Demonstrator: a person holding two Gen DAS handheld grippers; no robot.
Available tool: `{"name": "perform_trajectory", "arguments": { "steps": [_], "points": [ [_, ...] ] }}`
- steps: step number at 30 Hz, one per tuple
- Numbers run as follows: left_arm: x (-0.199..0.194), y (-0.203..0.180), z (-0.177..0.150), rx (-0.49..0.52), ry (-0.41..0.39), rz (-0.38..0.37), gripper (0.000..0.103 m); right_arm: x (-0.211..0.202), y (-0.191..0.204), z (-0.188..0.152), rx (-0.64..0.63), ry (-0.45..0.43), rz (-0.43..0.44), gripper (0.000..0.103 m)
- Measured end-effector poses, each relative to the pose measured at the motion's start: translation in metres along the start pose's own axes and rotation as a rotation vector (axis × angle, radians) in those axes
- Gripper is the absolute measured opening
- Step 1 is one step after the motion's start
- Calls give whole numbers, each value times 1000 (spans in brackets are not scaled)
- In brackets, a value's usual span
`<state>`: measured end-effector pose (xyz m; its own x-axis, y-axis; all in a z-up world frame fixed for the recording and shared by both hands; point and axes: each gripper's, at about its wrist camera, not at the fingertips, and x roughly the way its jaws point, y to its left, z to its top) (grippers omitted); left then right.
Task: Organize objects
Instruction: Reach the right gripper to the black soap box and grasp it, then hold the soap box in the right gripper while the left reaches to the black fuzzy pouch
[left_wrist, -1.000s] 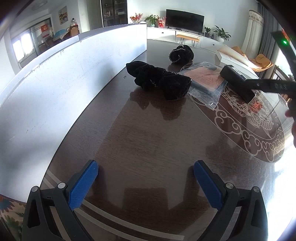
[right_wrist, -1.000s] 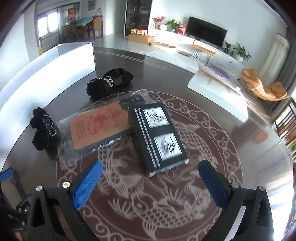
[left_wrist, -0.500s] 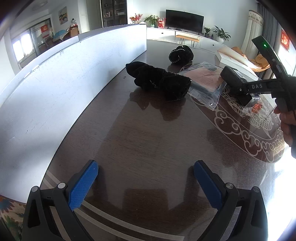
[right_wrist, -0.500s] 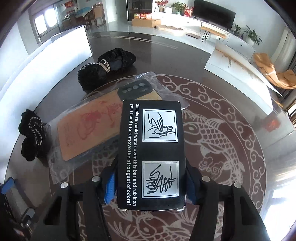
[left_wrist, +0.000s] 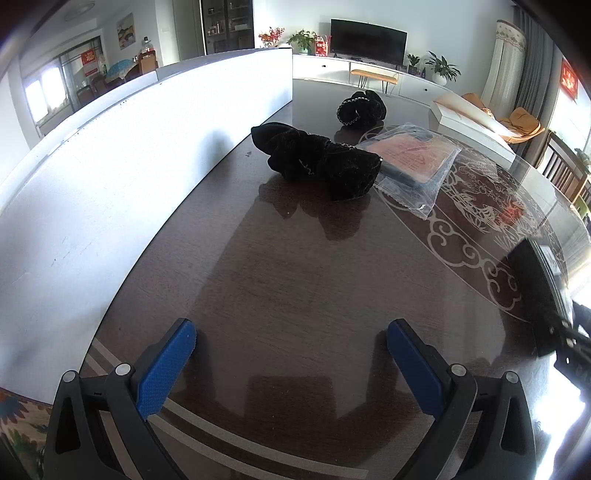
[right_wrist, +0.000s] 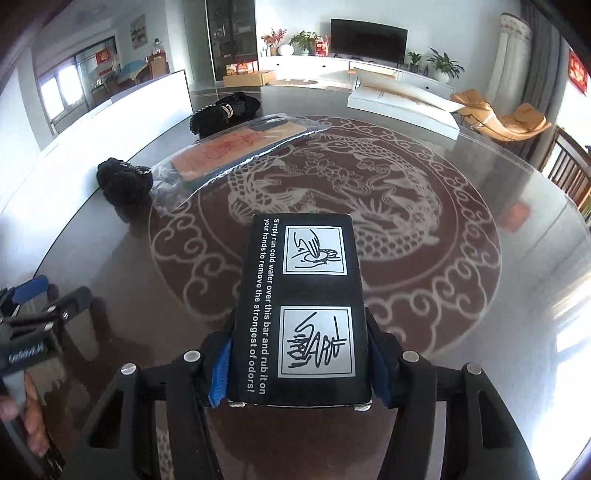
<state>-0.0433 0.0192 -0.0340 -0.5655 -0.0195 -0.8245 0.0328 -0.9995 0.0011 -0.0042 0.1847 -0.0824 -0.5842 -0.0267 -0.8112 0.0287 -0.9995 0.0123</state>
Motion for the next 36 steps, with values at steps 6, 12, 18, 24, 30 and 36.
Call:
{"name": "perform_trajectory", "arguments": {
  "steps": [6,12,18,24,30,36],
  "points": [
    [0,0,0,1,0,0,103,-17,-6,-21,71,-17,15,74],
    [0,0,0,0,0,0,103,-8,7,-22,24,-8,-17,97],
    [0,0,0,0,0,0,103,-4,12,-23,0,3,-27,103],
    [0,0,-1,0,0,0,103,-3,12,-23,-2,3,-28,103],
    [0,0,0,1,0,0,103,-3,12,-23,-2,4,-28,103],
    [0,1,0,1,2,-2,103,-3,11,-23,-2,4,-28,103]
  ]
}}
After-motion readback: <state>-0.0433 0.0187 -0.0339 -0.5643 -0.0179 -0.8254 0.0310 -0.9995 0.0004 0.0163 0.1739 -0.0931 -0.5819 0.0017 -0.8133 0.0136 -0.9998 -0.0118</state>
